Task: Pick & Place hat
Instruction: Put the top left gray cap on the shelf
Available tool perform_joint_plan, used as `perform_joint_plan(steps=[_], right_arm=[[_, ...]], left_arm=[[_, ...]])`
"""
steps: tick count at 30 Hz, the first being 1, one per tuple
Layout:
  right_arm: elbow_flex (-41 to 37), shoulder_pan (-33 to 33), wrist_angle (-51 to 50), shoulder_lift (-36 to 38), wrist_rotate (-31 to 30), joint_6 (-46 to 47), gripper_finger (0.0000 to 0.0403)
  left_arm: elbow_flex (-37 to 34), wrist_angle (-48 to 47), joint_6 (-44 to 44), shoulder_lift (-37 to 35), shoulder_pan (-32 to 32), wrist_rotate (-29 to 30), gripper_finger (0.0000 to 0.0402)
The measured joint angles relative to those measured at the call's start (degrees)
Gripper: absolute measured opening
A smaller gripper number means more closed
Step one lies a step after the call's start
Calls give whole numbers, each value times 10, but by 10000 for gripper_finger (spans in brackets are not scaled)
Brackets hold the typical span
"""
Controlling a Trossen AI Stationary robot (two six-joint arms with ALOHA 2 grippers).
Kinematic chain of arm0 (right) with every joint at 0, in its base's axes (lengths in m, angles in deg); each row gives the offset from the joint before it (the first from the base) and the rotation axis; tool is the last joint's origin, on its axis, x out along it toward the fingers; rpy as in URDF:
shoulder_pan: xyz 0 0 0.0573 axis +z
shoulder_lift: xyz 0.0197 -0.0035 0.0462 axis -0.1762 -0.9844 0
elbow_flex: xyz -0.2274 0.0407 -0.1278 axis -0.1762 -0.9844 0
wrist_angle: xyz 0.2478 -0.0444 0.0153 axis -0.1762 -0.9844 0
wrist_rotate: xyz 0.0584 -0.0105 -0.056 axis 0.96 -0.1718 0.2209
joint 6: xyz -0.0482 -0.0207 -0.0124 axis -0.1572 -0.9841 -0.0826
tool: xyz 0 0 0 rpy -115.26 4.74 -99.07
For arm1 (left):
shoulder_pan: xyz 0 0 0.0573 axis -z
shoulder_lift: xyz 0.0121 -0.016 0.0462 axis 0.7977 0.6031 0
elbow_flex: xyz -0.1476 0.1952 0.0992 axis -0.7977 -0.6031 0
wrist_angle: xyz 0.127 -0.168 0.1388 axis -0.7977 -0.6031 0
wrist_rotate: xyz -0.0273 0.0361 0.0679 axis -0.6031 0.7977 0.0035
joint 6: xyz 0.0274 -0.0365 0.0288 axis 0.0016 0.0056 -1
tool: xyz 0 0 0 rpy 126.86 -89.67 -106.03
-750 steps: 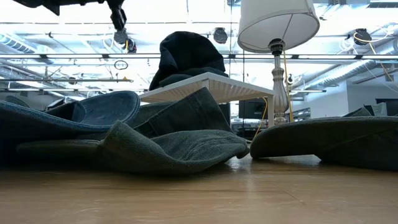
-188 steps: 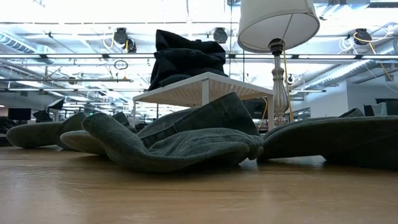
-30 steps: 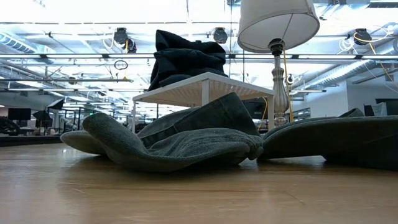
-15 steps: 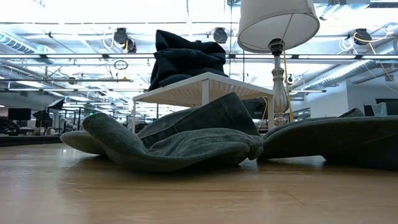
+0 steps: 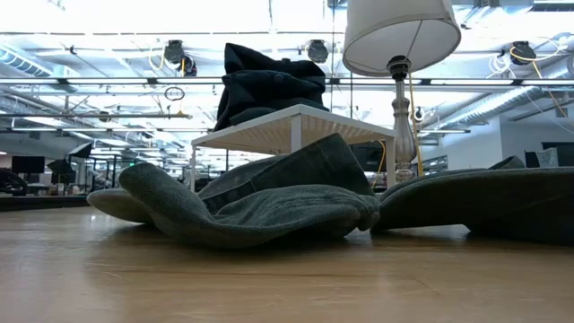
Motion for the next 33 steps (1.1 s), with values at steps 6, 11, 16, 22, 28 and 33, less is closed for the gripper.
perform_joint_plan(steps=[6,11,16,22,28,33], right_arm=[[0,21,-1,-8,23,7,4],[0,25,1,-16,22,7,4],[0,25,5,-20,17,6,4],[0,24,6,-20,6,5,4],[0,24,4,-20,6,5,4],[0,24,-1,-20,-8,5,4]], left_arm=[[0,2,17,0,-23,-44,277],[0,5,24,0,-29,-60,278],[0,9,25,18,-22,-64,278],[0,75,33,48,-8,-94,278],[0,96,41,51,-7,-104,278],[0,117,90,58,-7,-154,253]])
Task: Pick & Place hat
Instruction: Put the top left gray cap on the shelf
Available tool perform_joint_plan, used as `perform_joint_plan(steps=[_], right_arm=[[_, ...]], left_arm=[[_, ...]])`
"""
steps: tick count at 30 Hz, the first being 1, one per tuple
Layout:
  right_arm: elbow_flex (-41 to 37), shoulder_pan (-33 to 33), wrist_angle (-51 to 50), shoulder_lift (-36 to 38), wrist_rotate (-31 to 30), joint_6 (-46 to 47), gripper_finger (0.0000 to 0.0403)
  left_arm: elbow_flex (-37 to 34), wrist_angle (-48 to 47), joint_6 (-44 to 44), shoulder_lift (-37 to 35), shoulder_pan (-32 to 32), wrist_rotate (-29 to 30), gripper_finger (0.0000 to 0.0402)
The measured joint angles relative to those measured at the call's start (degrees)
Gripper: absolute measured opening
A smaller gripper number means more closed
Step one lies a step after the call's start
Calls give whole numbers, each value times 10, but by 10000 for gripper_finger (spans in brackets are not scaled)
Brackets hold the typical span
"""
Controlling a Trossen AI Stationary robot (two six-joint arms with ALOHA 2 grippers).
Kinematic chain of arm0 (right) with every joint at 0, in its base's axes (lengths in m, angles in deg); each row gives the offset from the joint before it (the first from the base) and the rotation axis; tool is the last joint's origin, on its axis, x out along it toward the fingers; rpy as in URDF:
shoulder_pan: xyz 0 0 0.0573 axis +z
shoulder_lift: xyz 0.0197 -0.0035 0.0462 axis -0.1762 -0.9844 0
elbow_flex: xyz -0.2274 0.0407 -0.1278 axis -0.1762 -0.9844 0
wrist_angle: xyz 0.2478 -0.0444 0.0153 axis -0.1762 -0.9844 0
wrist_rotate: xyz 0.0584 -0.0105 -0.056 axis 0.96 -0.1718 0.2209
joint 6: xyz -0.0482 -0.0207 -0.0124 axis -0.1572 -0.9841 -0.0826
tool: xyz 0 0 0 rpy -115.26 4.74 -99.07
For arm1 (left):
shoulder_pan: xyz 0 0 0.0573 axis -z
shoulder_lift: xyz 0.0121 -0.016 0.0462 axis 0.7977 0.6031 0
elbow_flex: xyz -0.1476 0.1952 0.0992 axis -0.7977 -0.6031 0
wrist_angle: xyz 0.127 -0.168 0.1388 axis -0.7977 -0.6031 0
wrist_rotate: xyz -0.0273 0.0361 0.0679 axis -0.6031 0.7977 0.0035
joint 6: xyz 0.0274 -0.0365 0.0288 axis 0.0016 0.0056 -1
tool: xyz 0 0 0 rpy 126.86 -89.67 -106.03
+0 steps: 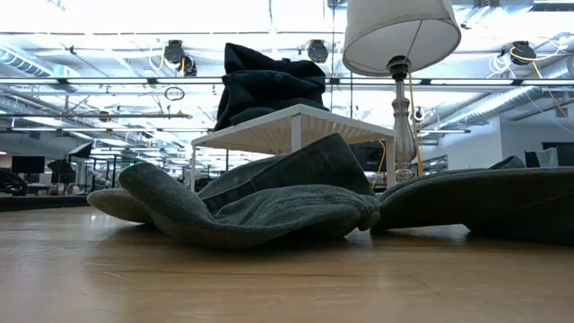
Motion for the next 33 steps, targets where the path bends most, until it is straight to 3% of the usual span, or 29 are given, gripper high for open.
perform_joint_plan(steps=[12,20,28,33], right_arm=[[0,0,-7,-2,-17,-4,4],[0,0,-5,-3,-17,-4,6],[0,0,-4,-3,-17,-4,7],[0,0,-4,-3,-17,-4,11]], left_arm=[[0,77,63,-1,3,-56,153],[0,87,93,-1,3,-48,101],[0,84,95,-1,0,-49,14],[0,84,108,-1,-10,-49,9]])
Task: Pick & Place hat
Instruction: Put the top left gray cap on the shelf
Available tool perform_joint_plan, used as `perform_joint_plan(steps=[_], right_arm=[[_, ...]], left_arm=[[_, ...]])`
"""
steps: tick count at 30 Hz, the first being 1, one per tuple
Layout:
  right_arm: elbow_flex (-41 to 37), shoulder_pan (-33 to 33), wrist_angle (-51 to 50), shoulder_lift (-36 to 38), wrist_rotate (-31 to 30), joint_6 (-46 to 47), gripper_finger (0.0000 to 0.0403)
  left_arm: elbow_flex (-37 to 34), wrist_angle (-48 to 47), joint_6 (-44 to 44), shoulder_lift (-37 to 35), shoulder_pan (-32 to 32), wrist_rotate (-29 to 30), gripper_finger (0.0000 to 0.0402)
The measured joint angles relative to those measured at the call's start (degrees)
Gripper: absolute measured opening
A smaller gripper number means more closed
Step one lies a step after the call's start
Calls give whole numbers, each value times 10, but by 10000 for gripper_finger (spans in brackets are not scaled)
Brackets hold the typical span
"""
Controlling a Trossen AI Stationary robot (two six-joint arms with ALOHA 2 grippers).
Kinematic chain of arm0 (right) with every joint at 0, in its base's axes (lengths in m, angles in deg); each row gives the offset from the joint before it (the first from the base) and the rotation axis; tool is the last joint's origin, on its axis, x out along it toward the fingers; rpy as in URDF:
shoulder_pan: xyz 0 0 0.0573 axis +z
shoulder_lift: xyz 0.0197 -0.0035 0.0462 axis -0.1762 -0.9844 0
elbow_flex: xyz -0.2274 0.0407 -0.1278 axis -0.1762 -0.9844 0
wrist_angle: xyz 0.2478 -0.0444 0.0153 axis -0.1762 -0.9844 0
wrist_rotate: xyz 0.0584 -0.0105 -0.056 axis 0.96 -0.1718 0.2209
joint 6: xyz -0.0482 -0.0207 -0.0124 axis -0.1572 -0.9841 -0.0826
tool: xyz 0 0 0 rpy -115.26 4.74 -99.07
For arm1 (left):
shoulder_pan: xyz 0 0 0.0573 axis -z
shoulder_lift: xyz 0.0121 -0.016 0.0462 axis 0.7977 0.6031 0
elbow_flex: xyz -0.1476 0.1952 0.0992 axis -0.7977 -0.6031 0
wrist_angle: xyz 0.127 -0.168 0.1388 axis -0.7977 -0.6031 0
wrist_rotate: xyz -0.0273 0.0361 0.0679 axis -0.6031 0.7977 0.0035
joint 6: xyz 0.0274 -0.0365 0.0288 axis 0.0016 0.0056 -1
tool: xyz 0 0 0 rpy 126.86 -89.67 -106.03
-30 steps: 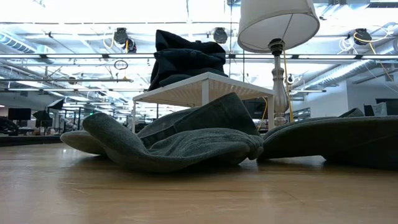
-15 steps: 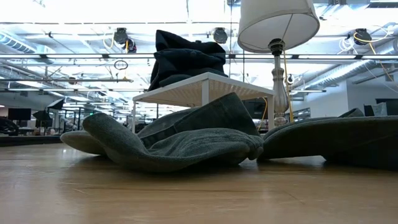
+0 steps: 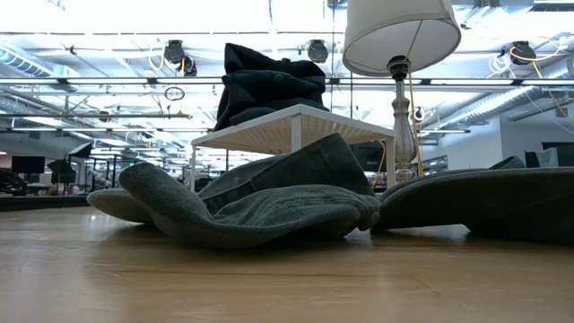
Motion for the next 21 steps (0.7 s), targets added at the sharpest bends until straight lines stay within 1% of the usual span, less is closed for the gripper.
perform_joint_plan(steps=[2,4,9,13,17,21], right_arm=[[0,0,0,0,0,0,21],[0,0,0,0,-1,3,42],[0,0,-8,0,3,4,118],[0,12,-29,0,2,5,162],[0,29,-56,0,2,32,180],[0,51,-102,0,2,64,180]], left_arm=[[0,0,6,0,-5,-4,5],[0,0,20,0,-12,-9,5],[0,-1,57,0,-37,-62,3],[0,-6,88,-5,-66,-113,2],[0,-1,120,-10,-104,-173,2],[0,-3,149,-18,-146,-223,1]])
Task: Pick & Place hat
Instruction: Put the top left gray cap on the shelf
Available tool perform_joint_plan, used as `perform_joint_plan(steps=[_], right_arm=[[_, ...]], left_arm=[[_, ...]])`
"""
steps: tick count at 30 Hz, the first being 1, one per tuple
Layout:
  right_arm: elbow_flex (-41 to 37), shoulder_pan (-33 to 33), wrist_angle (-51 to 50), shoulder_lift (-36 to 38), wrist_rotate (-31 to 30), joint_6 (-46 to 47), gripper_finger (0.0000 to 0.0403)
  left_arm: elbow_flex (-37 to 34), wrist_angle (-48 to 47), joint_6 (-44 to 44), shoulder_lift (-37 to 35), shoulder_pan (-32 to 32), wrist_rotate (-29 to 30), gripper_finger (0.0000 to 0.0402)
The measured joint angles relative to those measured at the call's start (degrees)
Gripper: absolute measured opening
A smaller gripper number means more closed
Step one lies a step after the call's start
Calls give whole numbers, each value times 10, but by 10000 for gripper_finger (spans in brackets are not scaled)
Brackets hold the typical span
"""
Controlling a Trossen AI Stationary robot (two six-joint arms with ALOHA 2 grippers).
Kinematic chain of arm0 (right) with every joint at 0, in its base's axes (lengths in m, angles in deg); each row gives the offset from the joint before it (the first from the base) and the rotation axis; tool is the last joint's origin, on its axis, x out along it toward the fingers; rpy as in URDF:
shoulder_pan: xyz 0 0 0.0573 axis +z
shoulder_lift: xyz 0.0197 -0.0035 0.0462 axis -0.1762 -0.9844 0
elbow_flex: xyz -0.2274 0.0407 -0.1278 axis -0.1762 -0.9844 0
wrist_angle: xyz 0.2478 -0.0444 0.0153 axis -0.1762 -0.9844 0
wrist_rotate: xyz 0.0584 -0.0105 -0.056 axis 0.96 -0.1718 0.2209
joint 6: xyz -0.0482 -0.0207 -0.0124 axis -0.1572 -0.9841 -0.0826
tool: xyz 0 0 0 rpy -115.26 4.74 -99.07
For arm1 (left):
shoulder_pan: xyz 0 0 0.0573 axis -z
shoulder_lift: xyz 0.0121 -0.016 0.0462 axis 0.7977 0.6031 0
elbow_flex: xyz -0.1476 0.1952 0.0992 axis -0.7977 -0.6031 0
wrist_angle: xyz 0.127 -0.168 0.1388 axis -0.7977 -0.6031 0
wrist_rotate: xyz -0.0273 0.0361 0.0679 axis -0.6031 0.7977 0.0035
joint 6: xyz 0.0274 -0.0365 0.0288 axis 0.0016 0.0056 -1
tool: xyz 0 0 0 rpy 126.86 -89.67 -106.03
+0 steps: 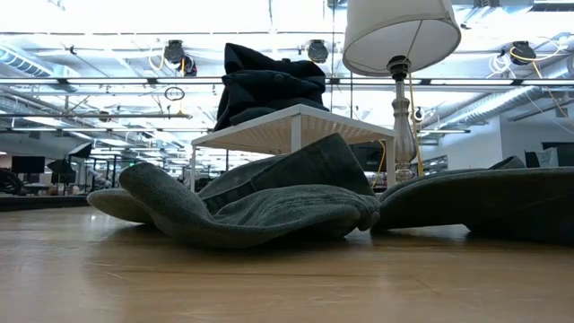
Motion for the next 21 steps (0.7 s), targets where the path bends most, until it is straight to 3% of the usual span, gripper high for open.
perform_joint_plan(steps=[9,17,21], right_arm=[[0,31,-18,0,-18,28,169],[0,29,2,0,-105,-42,169],[0,24,50,0,-107,-100,169]], left_arm=[[0,-16,19,-2,-58,-67,1],[0,-33,-11,7,-72,-62,0],[1,-67,-53,22,-77,-38,0]])
